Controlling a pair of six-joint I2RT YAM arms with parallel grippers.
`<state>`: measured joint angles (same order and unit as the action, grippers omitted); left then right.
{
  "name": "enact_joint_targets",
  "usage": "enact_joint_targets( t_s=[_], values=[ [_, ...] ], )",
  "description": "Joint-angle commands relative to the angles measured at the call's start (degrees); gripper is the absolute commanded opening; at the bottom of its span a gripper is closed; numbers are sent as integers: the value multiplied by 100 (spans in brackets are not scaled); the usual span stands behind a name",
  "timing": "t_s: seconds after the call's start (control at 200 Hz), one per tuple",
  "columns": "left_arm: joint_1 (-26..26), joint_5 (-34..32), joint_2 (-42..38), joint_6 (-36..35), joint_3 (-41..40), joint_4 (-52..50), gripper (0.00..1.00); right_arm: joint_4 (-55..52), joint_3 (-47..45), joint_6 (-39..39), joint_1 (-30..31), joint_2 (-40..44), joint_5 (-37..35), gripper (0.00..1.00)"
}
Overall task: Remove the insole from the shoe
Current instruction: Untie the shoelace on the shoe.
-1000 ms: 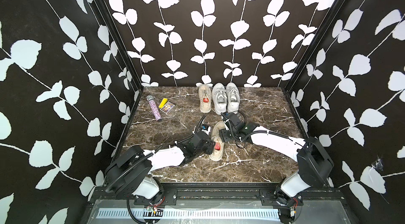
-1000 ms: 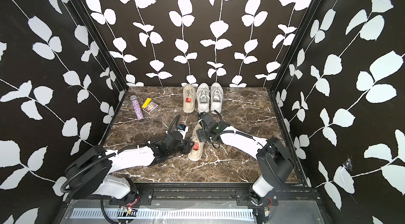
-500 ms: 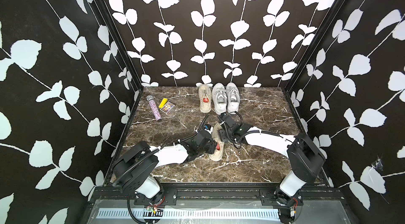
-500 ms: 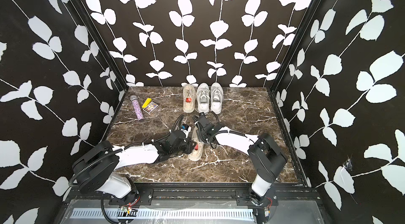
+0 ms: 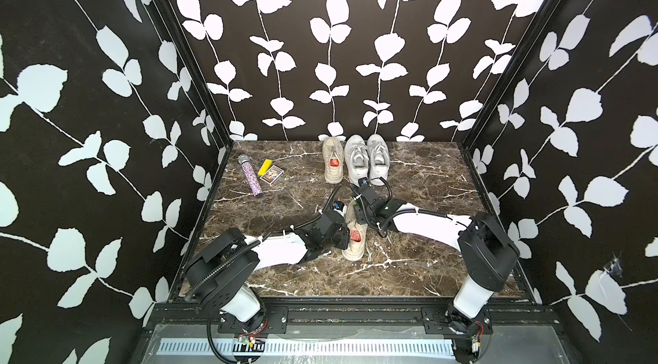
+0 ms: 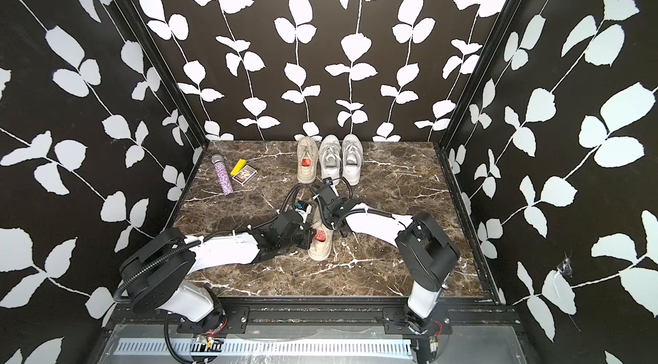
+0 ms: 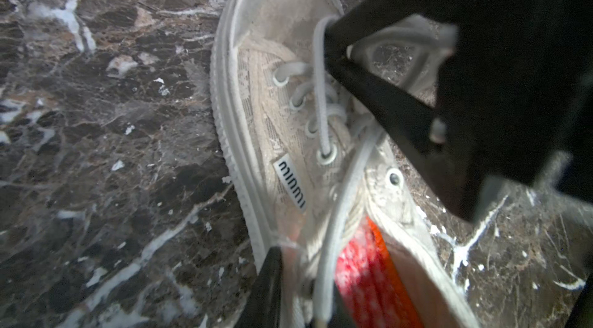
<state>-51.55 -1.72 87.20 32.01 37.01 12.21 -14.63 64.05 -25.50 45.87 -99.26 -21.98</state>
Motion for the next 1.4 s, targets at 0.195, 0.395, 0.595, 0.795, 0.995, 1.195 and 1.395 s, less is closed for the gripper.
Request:
enact_joint_targets(
  t_s=[0.195,0.395,0.595,0.795,0.995,1.195,1.395],
  values=[
    [4,173,-155,-50,-63,-61,15,113,596,-228,-392,-400,-212,78],
    [4,213,-221,-50,-107,-35,13,75,1029,-281,-707,-805,-6,82],
    [1,276,-325,-73,-132,-18,12,-77,1681,-193,-928,-1102,180,84],
    [3,266,-480,-63,-200,-29,12,-356,2138,-102,-1049,-1153,196,88],
    [4,264,-570,-27,-192,-68,18,-642,2326,-71,-1126,-903,338,90],
    [4,-70,-824,-250,78,-521,42,-796,1520,-108,-922,8,645,88],
    [22,-481,-765,-756,459,-939,48,-1092,395,-350,-352,1064,753,83]
  ],
)
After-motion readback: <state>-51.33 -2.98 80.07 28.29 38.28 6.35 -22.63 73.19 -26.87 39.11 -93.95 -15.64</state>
